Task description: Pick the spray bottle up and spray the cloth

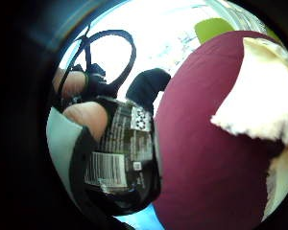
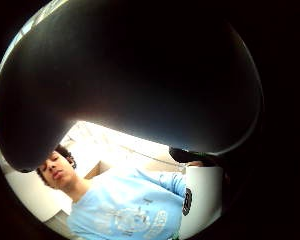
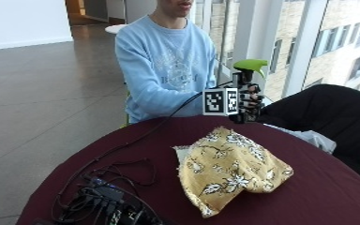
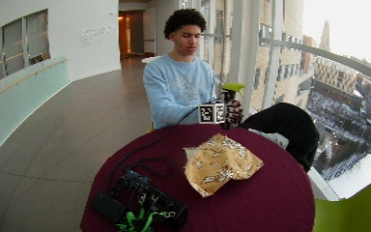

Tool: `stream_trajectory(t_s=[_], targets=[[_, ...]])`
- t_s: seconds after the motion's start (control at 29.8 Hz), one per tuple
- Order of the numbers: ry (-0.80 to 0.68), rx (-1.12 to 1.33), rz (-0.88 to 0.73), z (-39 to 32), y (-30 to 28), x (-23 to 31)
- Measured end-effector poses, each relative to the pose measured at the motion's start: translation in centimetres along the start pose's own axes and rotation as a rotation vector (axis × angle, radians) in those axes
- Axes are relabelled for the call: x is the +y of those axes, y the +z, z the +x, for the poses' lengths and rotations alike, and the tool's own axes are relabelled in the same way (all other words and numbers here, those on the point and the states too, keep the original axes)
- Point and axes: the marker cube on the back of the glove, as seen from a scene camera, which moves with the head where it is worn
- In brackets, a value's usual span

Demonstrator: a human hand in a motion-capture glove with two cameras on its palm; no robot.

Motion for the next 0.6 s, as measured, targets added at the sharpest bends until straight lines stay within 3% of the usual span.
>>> stream_trajectory(t_s=[0.6], targets=[[0.021,0.081,-0.019,3.7,4.5,-1.0]])
